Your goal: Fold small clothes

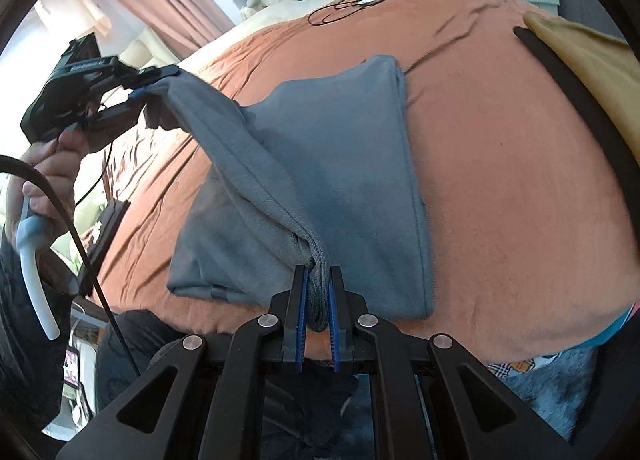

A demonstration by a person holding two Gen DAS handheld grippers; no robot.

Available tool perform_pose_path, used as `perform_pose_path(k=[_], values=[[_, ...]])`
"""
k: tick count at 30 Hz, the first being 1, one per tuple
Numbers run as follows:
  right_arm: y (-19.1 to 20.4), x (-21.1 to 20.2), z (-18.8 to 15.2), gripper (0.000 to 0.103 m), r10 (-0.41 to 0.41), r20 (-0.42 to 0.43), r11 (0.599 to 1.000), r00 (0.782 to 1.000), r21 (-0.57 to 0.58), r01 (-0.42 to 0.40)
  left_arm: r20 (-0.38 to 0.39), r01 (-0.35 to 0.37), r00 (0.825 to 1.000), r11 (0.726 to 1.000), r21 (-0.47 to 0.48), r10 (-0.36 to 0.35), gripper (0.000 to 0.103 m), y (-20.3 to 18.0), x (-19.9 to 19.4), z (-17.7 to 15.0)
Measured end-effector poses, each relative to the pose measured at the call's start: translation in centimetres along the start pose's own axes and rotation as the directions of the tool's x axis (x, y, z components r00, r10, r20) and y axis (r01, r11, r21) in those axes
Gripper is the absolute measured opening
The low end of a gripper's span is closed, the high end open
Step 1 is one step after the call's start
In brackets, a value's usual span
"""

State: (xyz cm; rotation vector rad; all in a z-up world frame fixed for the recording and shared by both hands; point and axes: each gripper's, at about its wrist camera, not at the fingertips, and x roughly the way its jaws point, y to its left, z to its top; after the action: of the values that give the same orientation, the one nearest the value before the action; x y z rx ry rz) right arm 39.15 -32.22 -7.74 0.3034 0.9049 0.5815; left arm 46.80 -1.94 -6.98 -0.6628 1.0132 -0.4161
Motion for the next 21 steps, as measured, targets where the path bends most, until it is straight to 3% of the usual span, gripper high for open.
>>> perform_pose_path(k=[21], values=[[-3.5, 0.7, -1.9, 0.006, 0.039, 0.040, 0.994, 0.998, 0.099, -0.043, -0.116, -0.054, 0.991, 0.996, 0.069, 0.061, 0.010, -2.2, 13.1, 2.8]])
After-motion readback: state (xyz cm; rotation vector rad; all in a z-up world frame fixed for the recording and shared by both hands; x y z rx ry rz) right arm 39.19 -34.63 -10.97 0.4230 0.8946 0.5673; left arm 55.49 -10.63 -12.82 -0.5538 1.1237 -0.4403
